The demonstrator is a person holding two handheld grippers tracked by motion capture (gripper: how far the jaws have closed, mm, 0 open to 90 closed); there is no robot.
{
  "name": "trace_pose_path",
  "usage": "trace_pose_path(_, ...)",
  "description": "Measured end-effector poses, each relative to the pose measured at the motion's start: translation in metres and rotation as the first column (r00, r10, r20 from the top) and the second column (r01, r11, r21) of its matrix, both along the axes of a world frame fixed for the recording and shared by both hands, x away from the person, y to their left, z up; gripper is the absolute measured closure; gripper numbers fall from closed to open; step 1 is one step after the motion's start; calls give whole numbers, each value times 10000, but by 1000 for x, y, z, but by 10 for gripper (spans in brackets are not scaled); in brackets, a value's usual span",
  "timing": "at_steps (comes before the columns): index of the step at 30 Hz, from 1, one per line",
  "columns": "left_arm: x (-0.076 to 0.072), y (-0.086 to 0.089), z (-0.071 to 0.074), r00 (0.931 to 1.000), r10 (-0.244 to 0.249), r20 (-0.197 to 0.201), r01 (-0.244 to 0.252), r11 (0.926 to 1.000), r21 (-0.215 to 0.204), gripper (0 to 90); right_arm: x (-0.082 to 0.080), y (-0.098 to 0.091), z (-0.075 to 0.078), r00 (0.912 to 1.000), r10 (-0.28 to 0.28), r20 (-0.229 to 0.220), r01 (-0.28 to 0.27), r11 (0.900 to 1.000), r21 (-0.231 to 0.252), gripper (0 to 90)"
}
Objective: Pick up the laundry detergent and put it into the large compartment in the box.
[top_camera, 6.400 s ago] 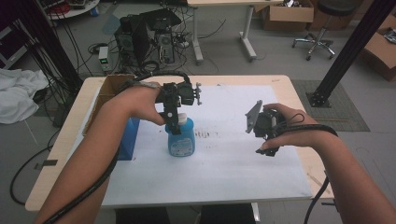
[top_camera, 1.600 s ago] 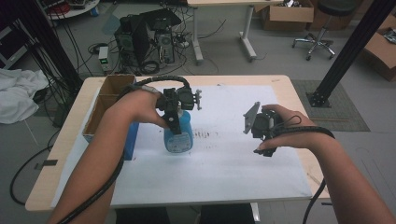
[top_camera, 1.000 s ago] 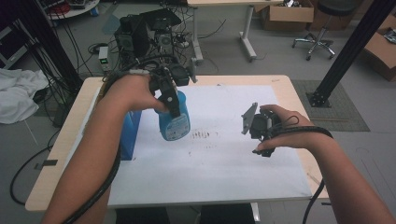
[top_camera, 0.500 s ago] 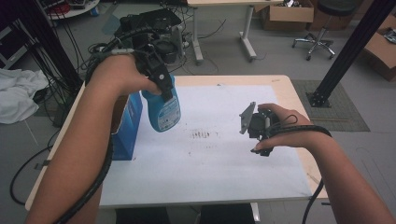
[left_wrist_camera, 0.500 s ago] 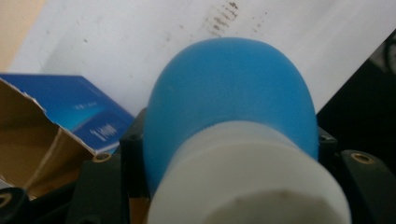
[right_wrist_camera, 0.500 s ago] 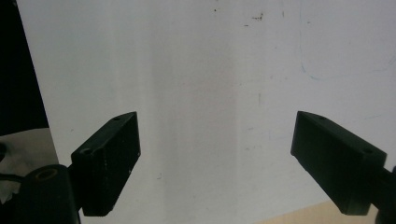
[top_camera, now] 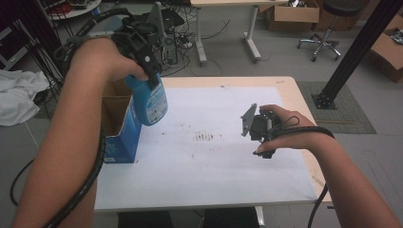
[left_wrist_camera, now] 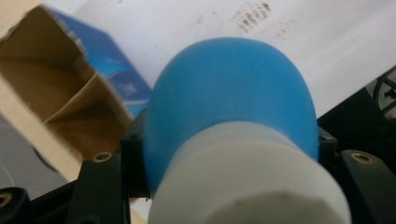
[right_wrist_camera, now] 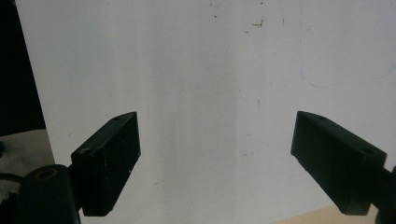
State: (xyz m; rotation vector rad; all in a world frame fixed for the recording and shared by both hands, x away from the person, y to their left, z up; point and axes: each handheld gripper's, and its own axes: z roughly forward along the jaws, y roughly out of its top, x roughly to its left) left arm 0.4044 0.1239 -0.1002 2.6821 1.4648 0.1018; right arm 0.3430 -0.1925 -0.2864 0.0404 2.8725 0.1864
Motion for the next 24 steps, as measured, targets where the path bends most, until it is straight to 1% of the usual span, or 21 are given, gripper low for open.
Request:
trace_pose_path(3, 0, 14, 9, 9980, 635, 37, -635, 9980, -21, 384, 1, 1, 0, 10000, 43, -6, -43, 10000, -24, 157)
trace_pose_path(6, 1, 31, 17, 9935, 1142, 16, -1142, 9935, 7, 384, 1, 3, 0, 10000, 55, -5, -55, 10000, 1, 157)
trace_pose_path(8, 1, 41, 21, 9890, 1476, 54, -1476, 9890, 41, 384, 2, 3, -1, 10000, 81, -5, -81, 10000, 5, 157)
trace_pose_path(10, 2, 51, 24, 9827, 1849, 99, -1849, 9827, 64, 384, 2, 3, -1, 10000, 24, -23, -24, 10000, 20, 157)
trace_pose_path(12, 2, 60, 26, 9755, 2201, 28, -2201, 9753, 212, 384, 2, 3, -1, 10000, -18, -34, 18, 10000, 11, 157)
trace_pose_path(13, 3, 64, 26, 9692, 2462, -18, -2461, 9690, 228, 384, 3, 2, -1, 10000, 8, -22, -8, 10000, -8, 157)
trace_pose_path(15, 4, 72, 26, 9597, 2808, -72, -2804, 9593, 346, 384, 3, 2, -1, 10000, 10, -23, -10, 10000, -7, 157)
trace_pose_path(16, 5, 75, 26, 9566, 2912, -95, -2905, 9559, 422, 384, 4, 2, -1, 10000, 0, -31, 0, 10000, -12, 157)
trace_pose_path(19, 6, 83, 26, 9452, 3263, -129, -3253, 9444, 470, 384, 5, 1, -1, 10000, -4, -36, 4, 10000, 4, 157)
trace_pose_path(20, 7, 85, 26, 9431, 3324, -121, -3315, 9422, 481, 384, 5, 1, -1, 10000, -1, -38, 1, 10000, 6, 157)
trace_pose_path(24, 8, 93, 24, 9301, 3670, -131, -3663, 9297, 384, 384, 5, 2, -2, 10000, -17, -55, 17, 10000, -19, 157)
